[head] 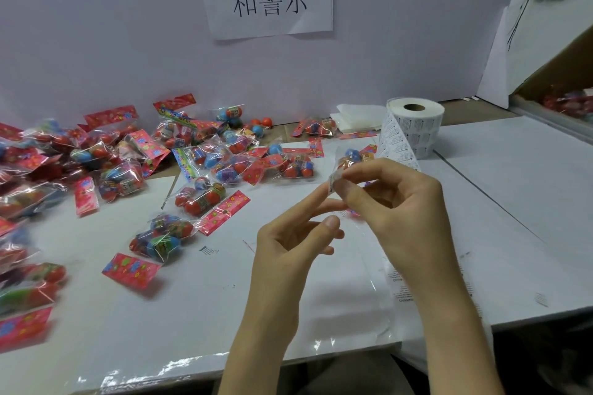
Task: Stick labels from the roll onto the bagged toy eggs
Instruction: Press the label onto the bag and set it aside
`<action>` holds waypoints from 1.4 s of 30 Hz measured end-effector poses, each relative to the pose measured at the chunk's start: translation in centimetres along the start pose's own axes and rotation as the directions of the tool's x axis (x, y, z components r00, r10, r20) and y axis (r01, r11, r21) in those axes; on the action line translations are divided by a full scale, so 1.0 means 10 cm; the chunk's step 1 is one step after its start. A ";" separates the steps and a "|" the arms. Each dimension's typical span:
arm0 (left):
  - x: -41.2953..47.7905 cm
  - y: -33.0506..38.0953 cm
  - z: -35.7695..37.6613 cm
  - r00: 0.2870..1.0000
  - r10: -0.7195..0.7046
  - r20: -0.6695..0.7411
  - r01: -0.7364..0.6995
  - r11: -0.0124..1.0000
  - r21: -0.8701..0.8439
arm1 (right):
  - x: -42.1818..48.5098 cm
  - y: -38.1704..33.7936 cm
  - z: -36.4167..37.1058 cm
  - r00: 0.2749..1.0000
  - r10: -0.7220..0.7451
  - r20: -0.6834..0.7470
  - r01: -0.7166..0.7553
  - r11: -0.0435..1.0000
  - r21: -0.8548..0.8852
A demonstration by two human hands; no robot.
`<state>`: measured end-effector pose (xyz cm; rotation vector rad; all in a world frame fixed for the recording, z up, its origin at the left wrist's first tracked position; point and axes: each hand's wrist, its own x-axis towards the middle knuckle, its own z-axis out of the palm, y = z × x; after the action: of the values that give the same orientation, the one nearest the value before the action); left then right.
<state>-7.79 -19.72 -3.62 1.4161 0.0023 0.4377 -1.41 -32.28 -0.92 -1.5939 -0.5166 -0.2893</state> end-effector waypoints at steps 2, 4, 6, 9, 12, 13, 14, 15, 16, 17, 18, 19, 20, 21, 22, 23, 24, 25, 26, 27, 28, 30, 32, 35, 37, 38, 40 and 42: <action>0.00 -0.01 0.00 1.000 -0.010 -0.001 0.010 1.000 -0.007 | 0.00 0.00 0.00 1.000 -0.016 -0.001 0.016 1.000 0.004; 0.00 -0.02 0.01 1.000 -0.020 -0.007 0.020 1.000 -0.017 | 0.00 0.00 0.01 0.999 -0.047 -0.006 0.047 0.998 -0.043; 0.00 -0.03 0.02 0.999 -0.031 -0.016 0.030 0.999 -0.026 | -0.01 -0.01 0.02 0.996 -0.088 -0.005 0.088 0.994 -0.072; 0.03 -0.03 0.00 0.996 -0.083 -0.040 0.083 0.996 -0.015 | -0.03 -0.05 0.03 0.989 -0.150 0.018 0.151 0.985 -0.083; 0.10 -0.05 -0.13 0.978 -0.187 -0.088 0.196 0.975 0.108 | -0.04 -0.08 0.00 0.986 -0.167 0.022 0.167 0.986 0.006; 0.14 -0.05 -0.20 0.974 -0.197 -0.109 0.214 0.961 0.176 | -0.03 -0.08 -0.02 0.985 -0.171 -0.007 0.171 0.984 0.042; 0.18 -0.04 -0.28 0.973 -0.195 -0.125 0.221 0.944 0.246 | -0.02 -0.09 -0.03 0.984 -0.173 -0.040 0.176 0.982 0.065; 0.22 -0.03 -0.35 0.973 -0.187 -0.135 0.221 0.924 0.311 | -0.02 -0.09 -0.05 0.983 -0.172 -0.064 0.177 0.981 0.080; 0.29 -0.01 -0.41 0.974 -0.177 -0.141 0.218 0.902 0.373 | -0.01 -0.09 -0.06 0.982 -0.168 -0.083 0.175 0.980 0.096; 0.38 0.01 -0.46 0.976 -0.164 -0.142 0.211 0.874 0.438 | 0.00 -0.08 -0.07 0.982 -0.158 -0.102 0.170 0.978 0.117; 0.48 0.02 -0.51 0.979 -0.147 -0.139 0.198 0.840 0.506 | 0.00 -0.07 -0.08 0.982 -0.143 -0.123 0.160 0.977 0.140; 0.60 0.03 -0.55 0.982 -0.121 -0.142 0.181 0.797 0.576 | 0.01 -0.06 -0.09 0.982 -0.125 -0.143 0.148 0.976 0.160; 0.73 0.03 -0.59 0.985 -0.085 -0.151 0.163 0.748 0.643 | 0.02 -0.05 -0.10 0.982 -0.105 -0.159 0.133 0.975 0.176; 0.86 0.02 -0.62 0.986 -0.041 -0.165 0.146 0.694 0.705 | 0.02 -0.04 -0.11 0.982 -0.088 -0.169 0.120 0.975 0.188; 1.00 -0.01 -0.64 0.984 0.001 -0.176 0.135 0.638 0.758 | 0.03 -0.03 -0.12 0.982 -0.073 -0.176 0.107 0.975 0.196; 1.13 -0.05 -0.66 0.983 0.039 -0.182 0.126 0.578 0.806 | 0.04 -0.02 -0.12 0.982 -0.059 -0.181 0.096 0.975 0.200; 1.25 -0.10 -0.67 0.980 0.077 -0.181 0.117 0.512 0.851 | 0.04 -0.02 -0.13 0.981 -0.047 -0.186 0.085 0.976 0.202; 1.36 -0.16 -0.69 0.978 0.112 -0.173 0.107 0.444 0.890 | 0.04 -0.01 -0.13 0.981 -0.037 -0.191 0.076 0.977 0.201; 1.47 -0.23 -0.70 0.977 0.141 -0.161 0.097 0.375 0.922 | 0.05 0.00 -0.14 0.981 -0.030 -0.193 0.069 0.978 0.198; 1.56 -0.30 -0.73 0.976 0.162 -0.144 0.088 0.308 0.947 | 0.05 0.00 -0.14 0.981 -0.024 -0.193 0.061 0.979 0.193; 1.65 -0.36 -0.75 0.976 0.178 -0.125 0.078 0.249 0.965 | 0.05 0.02 -0.15 0.982 -0.018 -0.190 0.055 0.980 0.189; 1.77 -0.48 -0.81 0.974 0.208 -0.092 0.055 0.178 0.983 | 0.05 0.04 -0.16 0.983 -0.012 -0.182 0.046 0.981 0.187; 1.82 -0.55 -0.85 0.962 0.265 -0.072 0.027 0.169 0.985 | 0.05 0.04 -0.17 0.985 -0.006 -0.170 0.039 0.982 0.186; 1.80 -0.50 -0.85 0.922 0.386 -0.032 -0.080 0.270 0.959 | 0.06 0.05 -0.19 0.985 0.005 -0.171 0.029 0.981 0.191; 1.75 -0.34 -0.79 0.917 0.393 -0.065 -0.135 0.461 0.877 | 0.07 0.07 -0.20 0.984 0.013 -0.178 0.021 0.982 0.186; 1.72 -0.23 -0.76 0.930 0.358 -0.085 -0.141 0.561 0.816 | 0.07 0.07 -0.19 0.983 0.018 -0.182 0.016 0.982 0.186; 1.63 0.02 -0.67 0.969 0.241 -0.060 -0.130 0.698 0.704 | 0.07 0.07 -0.19 0.980 0.029 -0.197 0.009 0.982 0.190; 1.51 0.26 -0.58 0.988 0.142 0.060 -0.148 0.776 0.613 | 0.07 0.07 -0.18 0.975 0.041 -0.219 0.004 0.980 0.201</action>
<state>3.86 -9.54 1.74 2.0805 0.0305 0.5906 -0.20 -33.97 -1.02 -1.3497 -0.3456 -0.3848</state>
